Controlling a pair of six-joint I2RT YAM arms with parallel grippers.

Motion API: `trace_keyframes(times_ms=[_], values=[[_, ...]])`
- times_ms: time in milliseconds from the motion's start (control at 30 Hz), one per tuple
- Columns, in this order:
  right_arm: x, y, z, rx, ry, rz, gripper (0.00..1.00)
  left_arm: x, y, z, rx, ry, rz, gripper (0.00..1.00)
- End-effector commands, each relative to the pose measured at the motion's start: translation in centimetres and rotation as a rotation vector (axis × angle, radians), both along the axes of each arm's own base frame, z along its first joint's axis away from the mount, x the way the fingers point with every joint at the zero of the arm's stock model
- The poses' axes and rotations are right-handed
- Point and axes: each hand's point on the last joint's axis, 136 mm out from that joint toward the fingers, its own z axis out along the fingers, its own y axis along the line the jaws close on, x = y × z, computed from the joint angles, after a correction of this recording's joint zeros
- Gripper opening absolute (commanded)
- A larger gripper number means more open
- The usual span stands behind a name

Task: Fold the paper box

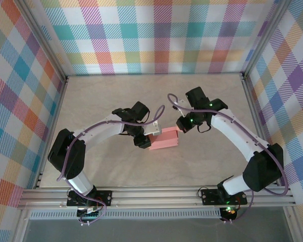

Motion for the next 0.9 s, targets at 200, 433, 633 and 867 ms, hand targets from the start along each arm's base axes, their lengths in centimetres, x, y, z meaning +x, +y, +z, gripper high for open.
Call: trace_keyframes(times_ms=[200, 433, 633, 867], values=[[-0.8, -0.6, -0.7, -0.054, 0.015, 0.001, 0.42, -1.8, 0.7, -1.6, 0.030, 0.097, -0.019, 0.41], [-1.1, 0.2, -1.9, -0.071, 0.047, 0.078, 0.31, -1.9, 0.7, -1.7, 0.028, 0.098, -0.030, 0.41], [-1.4, 0.2, -2.4, -0.084, 0.071, 0.096, 0.15, -1.8, 0.7, -1.9, 0.039, 0.103, -0.029, 0.41], [-1.6, 0.0, -2.2, -0.084, 0.076, 0.087, 0.00, -1.7, 0.8, -1.9, 0.038, 0.098, -0.027, 0.41]])
